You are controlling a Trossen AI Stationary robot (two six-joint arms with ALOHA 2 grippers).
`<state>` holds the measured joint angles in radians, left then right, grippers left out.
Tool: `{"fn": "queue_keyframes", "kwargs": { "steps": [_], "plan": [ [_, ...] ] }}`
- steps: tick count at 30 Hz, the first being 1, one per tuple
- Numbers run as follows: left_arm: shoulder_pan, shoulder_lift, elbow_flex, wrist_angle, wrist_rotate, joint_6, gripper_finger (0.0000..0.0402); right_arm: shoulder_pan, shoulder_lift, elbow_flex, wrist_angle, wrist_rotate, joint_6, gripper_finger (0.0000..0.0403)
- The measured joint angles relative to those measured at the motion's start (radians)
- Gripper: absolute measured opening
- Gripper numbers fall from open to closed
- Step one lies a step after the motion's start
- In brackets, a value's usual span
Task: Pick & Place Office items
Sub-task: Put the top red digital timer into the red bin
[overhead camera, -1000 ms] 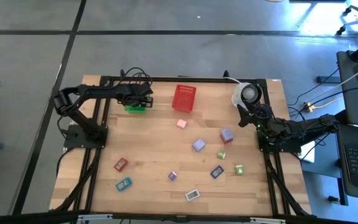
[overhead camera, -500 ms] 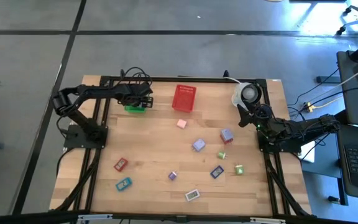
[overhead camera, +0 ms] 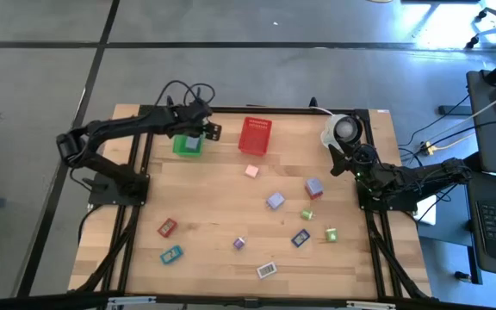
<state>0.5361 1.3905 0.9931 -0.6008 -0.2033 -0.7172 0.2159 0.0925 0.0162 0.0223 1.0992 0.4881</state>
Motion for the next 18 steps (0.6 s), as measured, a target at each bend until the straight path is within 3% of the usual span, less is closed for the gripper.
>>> {"fn": "queue_keyframes", "kwargs": {
  "steps": [12, 18],
  "plan": [
    [-0.333, -0.040, 0.086, 0.001, 0.091, 0.031, 0.0252, 0.000, 0.000, 0.000, 0.000, 0.000, 0.000, 0.0270],
    [-0.486, -0.040, 0.086, -0.132, 0.150, -0.041, 0.0253, 0.000, 0.000, 0.000, 0.000, 0.000, 0.000, 0.0270]
  ]
}}
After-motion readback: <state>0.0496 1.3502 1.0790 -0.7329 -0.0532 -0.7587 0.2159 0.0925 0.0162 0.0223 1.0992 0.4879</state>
